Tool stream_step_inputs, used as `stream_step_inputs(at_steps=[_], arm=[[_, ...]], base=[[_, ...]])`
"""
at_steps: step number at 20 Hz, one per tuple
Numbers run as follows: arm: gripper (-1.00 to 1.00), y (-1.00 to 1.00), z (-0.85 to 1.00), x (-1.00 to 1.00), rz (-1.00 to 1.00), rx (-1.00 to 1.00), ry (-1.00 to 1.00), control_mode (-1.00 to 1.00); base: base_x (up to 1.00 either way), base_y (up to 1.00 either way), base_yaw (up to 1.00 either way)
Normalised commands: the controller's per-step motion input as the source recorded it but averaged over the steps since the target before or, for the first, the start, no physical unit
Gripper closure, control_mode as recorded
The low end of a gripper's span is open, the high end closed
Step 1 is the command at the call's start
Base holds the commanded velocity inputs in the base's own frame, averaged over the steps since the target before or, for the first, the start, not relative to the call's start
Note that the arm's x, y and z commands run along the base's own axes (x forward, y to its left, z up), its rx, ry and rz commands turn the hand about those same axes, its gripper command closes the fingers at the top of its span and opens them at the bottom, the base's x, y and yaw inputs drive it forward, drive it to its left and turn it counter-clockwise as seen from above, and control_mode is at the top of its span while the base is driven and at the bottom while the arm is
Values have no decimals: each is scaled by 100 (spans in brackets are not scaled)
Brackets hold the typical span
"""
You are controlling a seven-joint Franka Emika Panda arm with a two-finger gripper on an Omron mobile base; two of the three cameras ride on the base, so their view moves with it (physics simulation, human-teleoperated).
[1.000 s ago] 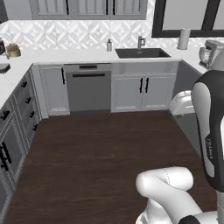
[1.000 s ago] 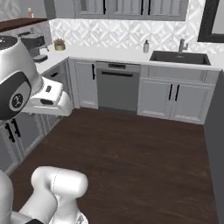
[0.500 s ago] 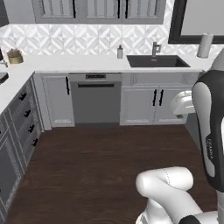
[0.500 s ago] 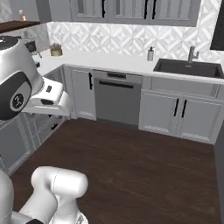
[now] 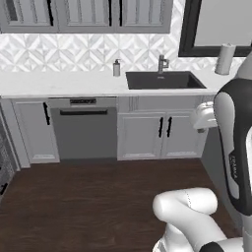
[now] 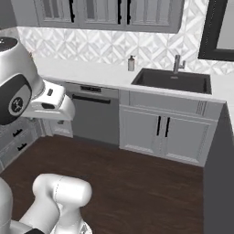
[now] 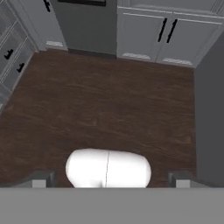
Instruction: Navigate to the sink.
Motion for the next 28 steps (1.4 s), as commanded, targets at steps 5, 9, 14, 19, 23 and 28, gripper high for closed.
stream_step_inputs(at_steps=[5, 9, 14, 19, 23, 28], arm=[[-100, 0, 0, 0, 0, 0, 0, 100], [-100, 0, 0, 0, 0, 0, 0, 100], [-100, 0, 0, 0, 0, 0, 0, 100], [-100, 0, 0, 0, 0, 0, 0, 100], [-100, 0, 0, 0, 0, 0, 0, 100], [-100, 0, 0, 0, 0, 0, 0, 100]], base=[[100, -72, -7], [100, -49, -2], [100, -27, -13], [100, -24, -15], [100, -1, -11], [98, -24, -15]])
